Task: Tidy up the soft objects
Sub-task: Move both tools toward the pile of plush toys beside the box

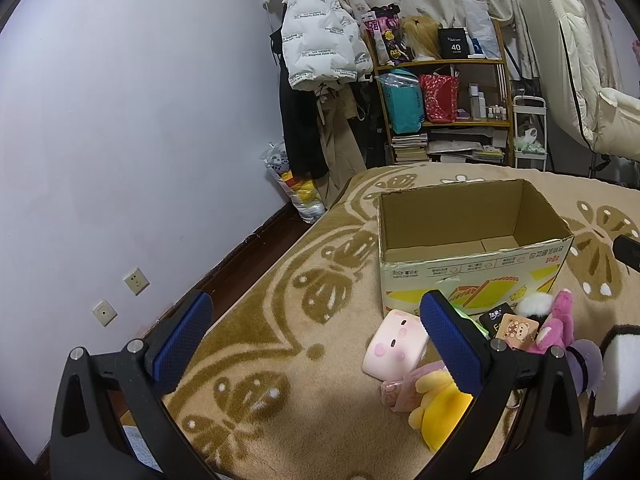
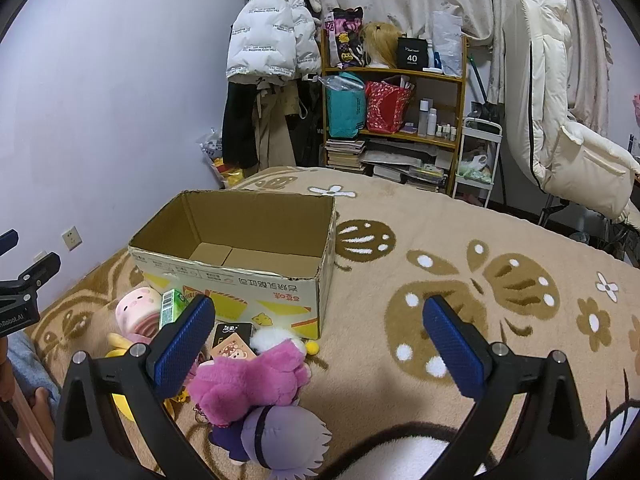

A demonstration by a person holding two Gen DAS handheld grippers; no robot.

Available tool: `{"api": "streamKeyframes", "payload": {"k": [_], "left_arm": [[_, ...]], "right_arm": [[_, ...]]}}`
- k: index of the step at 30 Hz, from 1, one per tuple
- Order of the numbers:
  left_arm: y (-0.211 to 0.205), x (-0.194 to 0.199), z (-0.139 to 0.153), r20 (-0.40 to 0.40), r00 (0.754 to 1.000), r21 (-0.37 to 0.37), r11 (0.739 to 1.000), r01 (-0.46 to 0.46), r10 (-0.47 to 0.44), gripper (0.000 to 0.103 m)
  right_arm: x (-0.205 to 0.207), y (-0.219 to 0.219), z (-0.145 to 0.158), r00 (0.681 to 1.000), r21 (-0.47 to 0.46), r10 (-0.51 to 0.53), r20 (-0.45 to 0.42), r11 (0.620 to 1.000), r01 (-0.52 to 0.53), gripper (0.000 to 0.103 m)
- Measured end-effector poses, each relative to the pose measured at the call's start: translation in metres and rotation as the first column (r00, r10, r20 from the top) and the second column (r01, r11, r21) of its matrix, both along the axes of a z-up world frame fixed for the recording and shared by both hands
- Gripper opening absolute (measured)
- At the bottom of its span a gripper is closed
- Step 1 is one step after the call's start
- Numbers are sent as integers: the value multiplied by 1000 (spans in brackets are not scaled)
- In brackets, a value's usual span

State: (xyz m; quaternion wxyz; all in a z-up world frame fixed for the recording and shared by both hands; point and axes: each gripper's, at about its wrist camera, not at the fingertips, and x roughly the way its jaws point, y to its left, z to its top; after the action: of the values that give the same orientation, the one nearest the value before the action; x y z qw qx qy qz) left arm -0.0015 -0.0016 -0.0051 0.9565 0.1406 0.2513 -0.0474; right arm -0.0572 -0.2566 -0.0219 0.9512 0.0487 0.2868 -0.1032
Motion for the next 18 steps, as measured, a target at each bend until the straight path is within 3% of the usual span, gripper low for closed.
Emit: {"api": "streamKeyframes", "payload": {"k": [18], "left_arm": [[-1,-1,-1,-1,1000,4,1000,1,-1,103]], "right_arm": [[1,0,0,1000,-1,-1,-1,1000,1,103]]}}
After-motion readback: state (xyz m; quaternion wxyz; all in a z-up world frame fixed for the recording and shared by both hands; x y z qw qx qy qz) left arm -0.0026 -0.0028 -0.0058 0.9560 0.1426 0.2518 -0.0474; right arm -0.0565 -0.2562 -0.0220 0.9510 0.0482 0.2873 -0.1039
